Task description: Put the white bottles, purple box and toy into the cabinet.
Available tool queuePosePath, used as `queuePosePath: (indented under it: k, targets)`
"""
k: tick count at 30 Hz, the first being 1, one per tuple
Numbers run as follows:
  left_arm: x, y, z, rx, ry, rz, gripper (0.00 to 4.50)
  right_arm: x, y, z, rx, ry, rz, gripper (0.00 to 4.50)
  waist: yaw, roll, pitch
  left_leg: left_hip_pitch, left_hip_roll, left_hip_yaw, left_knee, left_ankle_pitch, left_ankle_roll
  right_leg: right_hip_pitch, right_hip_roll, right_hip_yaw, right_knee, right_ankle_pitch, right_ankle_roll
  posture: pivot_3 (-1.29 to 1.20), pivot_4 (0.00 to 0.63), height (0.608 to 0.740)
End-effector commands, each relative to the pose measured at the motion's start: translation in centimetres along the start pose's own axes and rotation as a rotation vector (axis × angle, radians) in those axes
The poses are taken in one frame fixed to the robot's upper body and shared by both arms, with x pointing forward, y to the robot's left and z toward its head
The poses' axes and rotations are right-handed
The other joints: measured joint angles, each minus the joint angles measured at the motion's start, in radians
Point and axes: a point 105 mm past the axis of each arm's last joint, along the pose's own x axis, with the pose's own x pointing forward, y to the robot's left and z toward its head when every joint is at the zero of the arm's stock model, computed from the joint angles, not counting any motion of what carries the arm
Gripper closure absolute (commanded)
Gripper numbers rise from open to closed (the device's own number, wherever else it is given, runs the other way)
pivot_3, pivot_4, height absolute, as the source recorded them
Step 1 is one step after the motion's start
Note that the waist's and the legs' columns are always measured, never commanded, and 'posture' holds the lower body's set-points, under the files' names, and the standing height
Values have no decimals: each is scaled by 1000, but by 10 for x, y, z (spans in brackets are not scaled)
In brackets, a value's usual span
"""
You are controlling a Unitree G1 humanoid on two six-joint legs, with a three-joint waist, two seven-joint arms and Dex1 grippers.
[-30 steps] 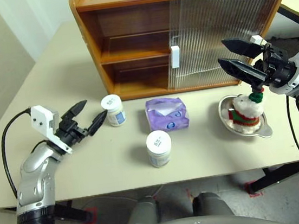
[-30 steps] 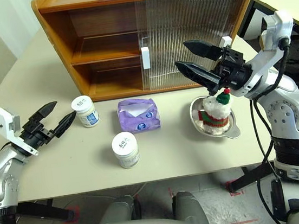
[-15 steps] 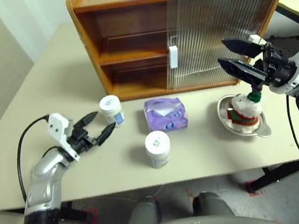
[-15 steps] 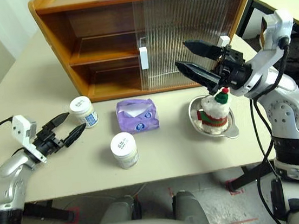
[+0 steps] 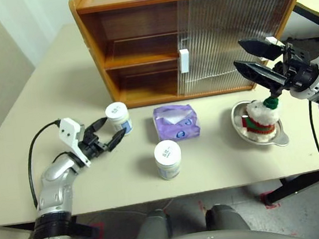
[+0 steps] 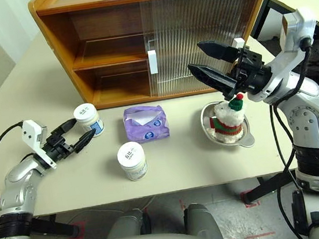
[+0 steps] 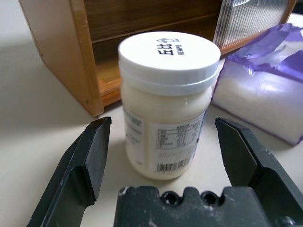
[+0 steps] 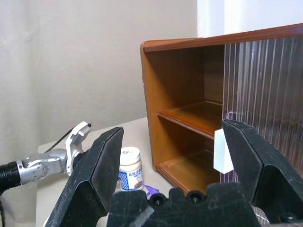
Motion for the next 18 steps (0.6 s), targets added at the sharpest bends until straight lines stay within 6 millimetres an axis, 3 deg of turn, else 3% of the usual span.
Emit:
queuePosePath:
  k: [1, 9, 13, 18]
  targets:
    - [9, -5, 0, 4, 6, -14, 43, -2, 1, 6, -16, 0, -1, 0, 0, 0, 0, 0, 0, 0, 0, 0, 0, 0, 0, 0, 0, 0, 0, -41, 0, 740]
    - [15, -9, 2, -7, 12, -21, 43, -3, 0, 7, -21, -1, -6, 0, -1, 0, 0, 0, 0, 0, 0, 0, 0, 0, 1, 0, 0, 0, 0, -49, 0, 740]
    - [11, -8, 2, -7, 19, -15, 1308, -3, 0, 7, -21, -1, -7, 0, -1, 0, 0, 0, 0, 1, 0, 0, 0, 0, 0, 0, 0, 0, 0, -48, 0, 740]
    - [0, -6, -6, -12, 42, 2, 1417, -3, 0, 6, -22, -2, -8, 0, -3, 0, 0, 0, 0, 1, -1, 0, 0, 0, 0, 0, -1, 0, 0, -44, 0, 740]
